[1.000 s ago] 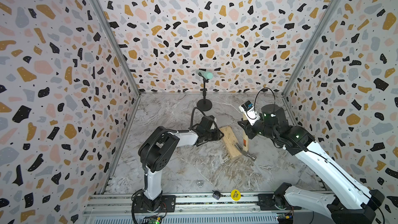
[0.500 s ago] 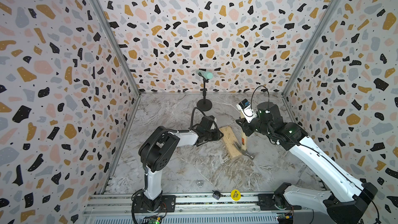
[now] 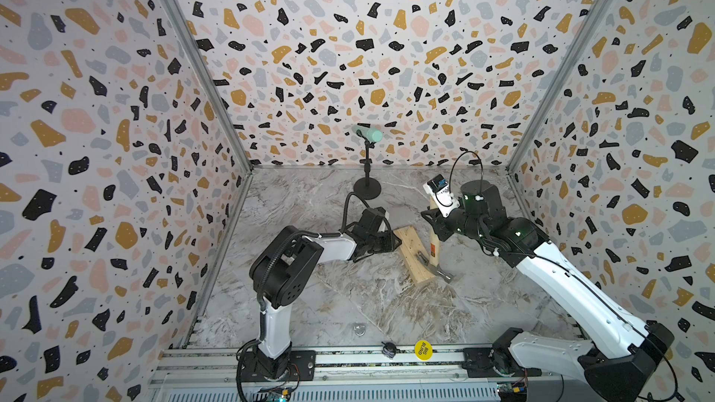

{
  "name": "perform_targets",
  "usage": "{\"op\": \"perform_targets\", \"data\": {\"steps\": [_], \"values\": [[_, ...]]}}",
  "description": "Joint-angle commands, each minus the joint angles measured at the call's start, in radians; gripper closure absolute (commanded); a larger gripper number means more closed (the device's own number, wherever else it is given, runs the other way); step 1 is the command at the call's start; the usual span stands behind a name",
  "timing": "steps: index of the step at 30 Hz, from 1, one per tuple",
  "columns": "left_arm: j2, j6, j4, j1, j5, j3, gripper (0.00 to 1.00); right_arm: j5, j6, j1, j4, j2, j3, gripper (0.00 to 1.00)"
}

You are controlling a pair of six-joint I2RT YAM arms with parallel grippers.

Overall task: Use a claw hammer to pull out a nail
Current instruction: Remove the nail from the mounting plate.

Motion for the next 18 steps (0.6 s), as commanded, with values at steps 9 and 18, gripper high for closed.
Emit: {"op": "perform_targets", "data": {"steps": [9,18], "values": [[0.058,0.021,-0.037,0.018,-0.011,0.045,0.75,-0.047,-0.032,-0.023,0.188,-0.049,-0.004,1.00],[0.077,0.028,-0.052,0.024,-0.008,0.066,0.76,-0.081,-0.054,-0.037,0.268,-0.091,-0.078,1.00]]}}
